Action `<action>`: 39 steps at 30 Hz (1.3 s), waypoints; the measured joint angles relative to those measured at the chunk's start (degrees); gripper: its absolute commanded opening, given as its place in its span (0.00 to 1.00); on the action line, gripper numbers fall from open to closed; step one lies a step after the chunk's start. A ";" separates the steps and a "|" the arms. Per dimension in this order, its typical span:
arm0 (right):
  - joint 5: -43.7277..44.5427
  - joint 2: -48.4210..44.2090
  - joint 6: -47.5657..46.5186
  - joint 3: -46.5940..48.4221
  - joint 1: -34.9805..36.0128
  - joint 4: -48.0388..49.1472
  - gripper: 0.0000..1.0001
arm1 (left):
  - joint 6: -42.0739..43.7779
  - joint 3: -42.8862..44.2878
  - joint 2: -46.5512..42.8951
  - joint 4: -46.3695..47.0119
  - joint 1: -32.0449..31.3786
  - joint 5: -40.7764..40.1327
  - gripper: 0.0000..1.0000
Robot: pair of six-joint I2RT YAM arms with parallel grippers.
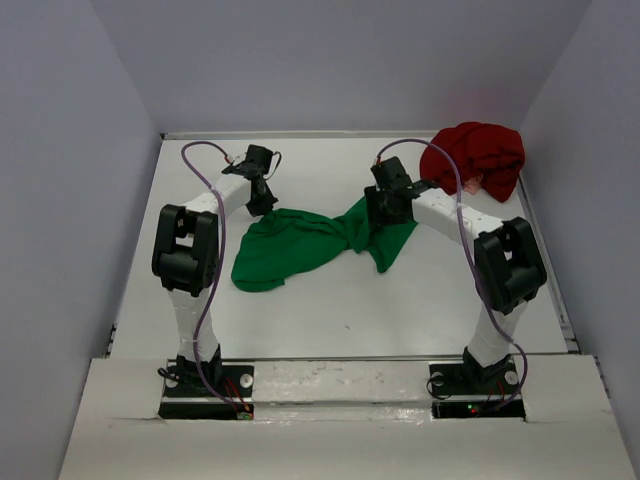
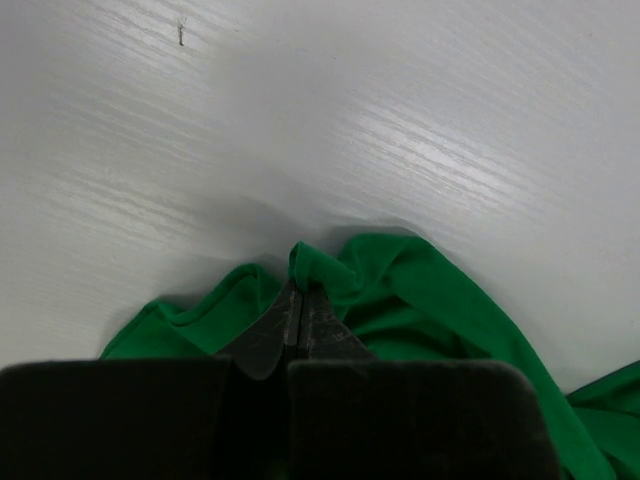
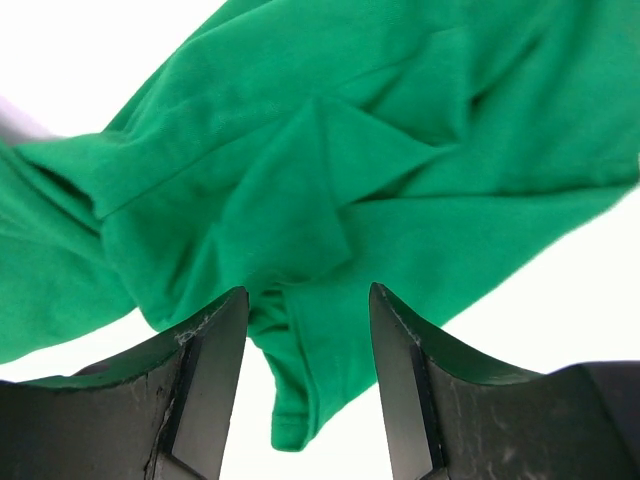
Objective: Fold and stack the t-shirts
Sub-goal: Move the tshirt to the center of the board
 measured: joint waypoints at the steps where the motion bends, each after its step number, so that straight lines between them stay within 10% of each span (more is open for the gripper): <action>1: 0.72 -0.39 0.26 -0.31 0.00 0.13 0.57 | 0.00 0.00 0.00 0.02 -0.04 0.00 0.00; 14: 1.62 2.58 2.73 0.57 -0.02 1.25 0.50 | 0.00 0.00 0.00 0.07 -0.70 -0.04 0.00; 25: -0.85 6.95 2.93 1.95 -0.04 2.34 0.00 | 0.00 0.00 0.00 0.17 -0.70 -0.09 0.00; 39: 8.66 6.80 0.52 3.76 -0.15 1.70 0.00 | 0.96 0.66 -0.42 -1.86 -3.56 -7.02 0.00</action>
